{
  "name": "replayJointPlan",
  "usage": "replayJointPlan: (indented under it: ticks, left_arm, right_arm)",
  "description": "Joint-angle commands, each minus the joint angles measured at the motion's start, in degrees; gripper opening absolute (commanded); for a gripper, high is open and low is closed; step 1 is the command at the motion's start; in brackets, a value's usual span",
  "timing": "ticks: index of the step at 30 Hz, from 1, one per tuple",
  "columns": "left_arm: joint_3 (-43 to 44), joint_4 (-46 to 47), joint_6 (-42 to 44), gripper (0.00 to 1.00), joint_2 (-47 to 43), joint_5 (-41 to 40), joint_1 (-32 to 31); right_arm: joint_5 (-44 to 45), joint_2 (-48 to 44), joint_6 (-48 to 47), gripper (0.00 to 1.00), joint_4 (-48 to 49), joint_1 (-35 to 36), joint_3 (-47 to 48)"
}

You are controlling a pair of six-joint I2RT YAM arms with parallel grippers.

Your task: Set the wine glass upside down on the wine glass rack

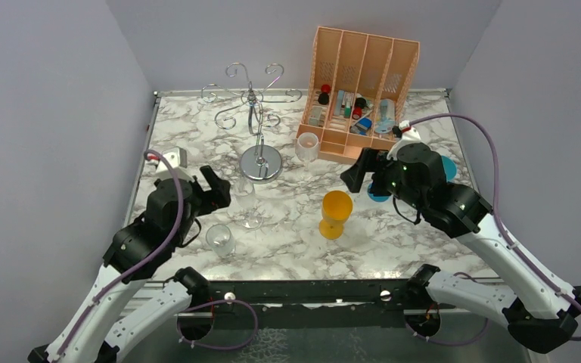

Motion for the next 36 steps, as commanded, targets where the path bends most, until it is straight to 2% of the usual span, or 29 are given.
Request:
replayJointPlan:
  ticks: [1, 3, 4, 9, 13, 18, 21, 25, 36]
  left_arm:
    - [-1.08, -6.05, -4.15, 0.83, -3.59, -5.26, 0.34]
    - [-1.04, -8.4, -5.78, 0.73, -3.53, -4.93, 0.33]
    - [-1.12, -9.48, -6.6, 0.71, -3.3, -4.46, 0.29]
    - [-2.07, -16.25, -13.5, 0.69, -0.17, -3.64, 0.31]
    - [-3.18, -19.32, -13.77, 0.63, 4.16, 1.0, 0.29]
    - [-5.23, -23.32, -15.66, 0.43, 6.44, 0.27, 0.32]
    - [-5.86, -25.14, -17.52, 0.42, 5.21, -1.88, 0.34]
    - [-7.17, -25.35, -19.54, 0.36, 3.06, -1.73, 0.34]
    - [-9.68, -27.68, -23.36, 0.33, 4.2, 0.99, 0.36]
  right_arm:
    - [3.62, -1.48, 0.87, 1.0, 0.06, 0.47, -0.78]
    - [3.53, -1.36, 0.88, 1.0, 0.11, 0.47, -0.77]
    - [3.33, -1.28, 0.79, 1.0, 0.17, 0.47, -0.73]
    - [2.88, -0.87, 0.68, 1.0, 0.46, 0.47, -1.34]
    - [2.89, -1.1, 0.57, 1.0, 0.46, 0.45, -2.12]
    - [2.79, -1.16, -0.43, 1.0, 0.28, 0.47, -2.24]
    - [2.59, -1.18, -0.49, 1.0, 0.44, 0.43, -2.54]
    - [2.48, -1.13, -1.06, 1.0, 0.55, 0.43, -2.82]
    - [1.86, -0.83, -1.23, 1.0, 0.26, 0.47, -3.22]
